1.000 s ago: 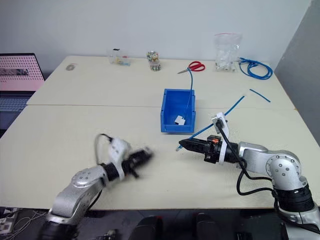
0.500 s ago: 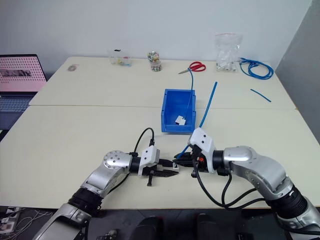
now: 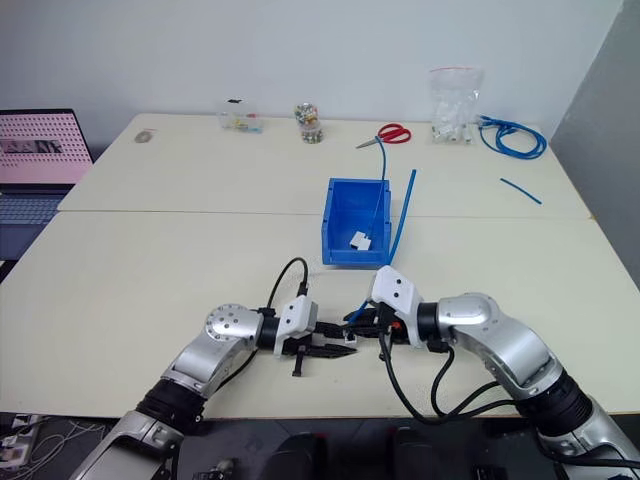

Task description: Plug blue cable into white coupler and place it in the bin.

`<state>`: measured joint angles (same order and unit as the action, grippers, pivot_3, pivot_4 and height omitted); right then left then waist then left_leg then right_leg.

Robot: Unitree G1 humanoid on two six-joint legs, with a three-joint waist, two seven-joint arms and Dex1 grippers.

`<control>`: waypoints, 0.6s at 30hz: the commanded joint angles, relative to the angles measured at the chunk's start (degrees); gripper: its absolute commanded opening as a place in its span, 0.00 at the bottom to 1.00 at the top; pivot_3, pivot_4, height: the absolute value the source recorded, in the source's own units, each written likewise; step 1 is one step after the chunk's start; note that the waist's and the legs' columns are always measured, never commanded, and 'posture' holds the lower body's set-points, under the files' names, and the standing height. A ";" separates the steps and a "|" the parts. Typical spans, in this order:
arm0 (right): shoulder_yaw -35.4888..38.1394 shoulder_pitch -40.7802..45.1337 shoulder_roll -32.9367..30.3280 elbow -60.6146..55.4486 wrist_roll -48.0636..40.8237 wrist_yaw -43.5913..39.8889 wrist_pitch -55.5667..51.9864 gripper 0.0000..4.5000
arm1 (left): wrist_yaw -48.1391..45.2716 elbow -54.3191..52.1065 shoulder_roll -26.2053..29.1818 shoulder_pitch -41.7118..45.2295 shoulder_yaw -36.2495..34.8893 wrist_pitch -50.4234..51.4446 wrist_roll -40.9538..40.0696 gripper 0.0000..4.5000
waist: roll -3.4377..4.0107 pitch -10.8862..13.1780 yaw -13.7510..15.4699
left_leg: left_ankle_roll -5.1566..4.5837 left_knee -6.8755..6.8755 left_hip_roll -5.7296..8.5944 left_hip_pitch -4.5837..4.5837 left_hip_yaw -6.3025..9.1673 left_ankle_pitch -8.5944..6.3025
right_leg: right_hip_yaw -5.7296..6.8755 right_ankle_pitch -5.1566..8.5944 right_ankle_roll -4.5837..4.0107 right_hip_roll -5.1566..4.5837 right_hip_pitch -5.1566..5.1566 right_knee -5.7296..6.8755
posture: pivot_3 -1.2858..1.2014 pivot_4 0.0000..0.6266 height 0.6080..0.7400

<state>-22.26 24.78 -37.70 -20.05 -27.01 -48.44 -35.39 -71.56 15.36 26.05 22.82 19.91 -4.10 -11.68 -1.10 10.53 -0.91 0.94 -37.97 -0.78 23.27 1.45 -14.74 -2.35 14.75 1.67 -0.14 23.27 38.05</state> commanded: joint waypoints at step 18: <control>-1.57 0.86 2.19 5.19 7.95 -6.62 3.61 0.02 | 1.23 -3.04 0.07 -1.90 -0.71 4.31 0.48 0.18 | -0.01 -0.03 -0.30 | 0.00 0.01 -0.01 -0.25 -0.05 0.00 | -0.05 0.01 0.02 0.01 -0.16 0.07 | 0.52 0.24 1.00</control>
<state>-22.57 25.85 -35.04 -16.32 -21.39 -54.28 -32.22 -70.50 13.43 26.08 21.71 18.74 -0.53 -11.65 -1.11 10.49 -1.21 0.94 -37.97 -0.79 23.02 1.39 -14.74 -2.40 14.76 1.69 -0.14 23.11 38.13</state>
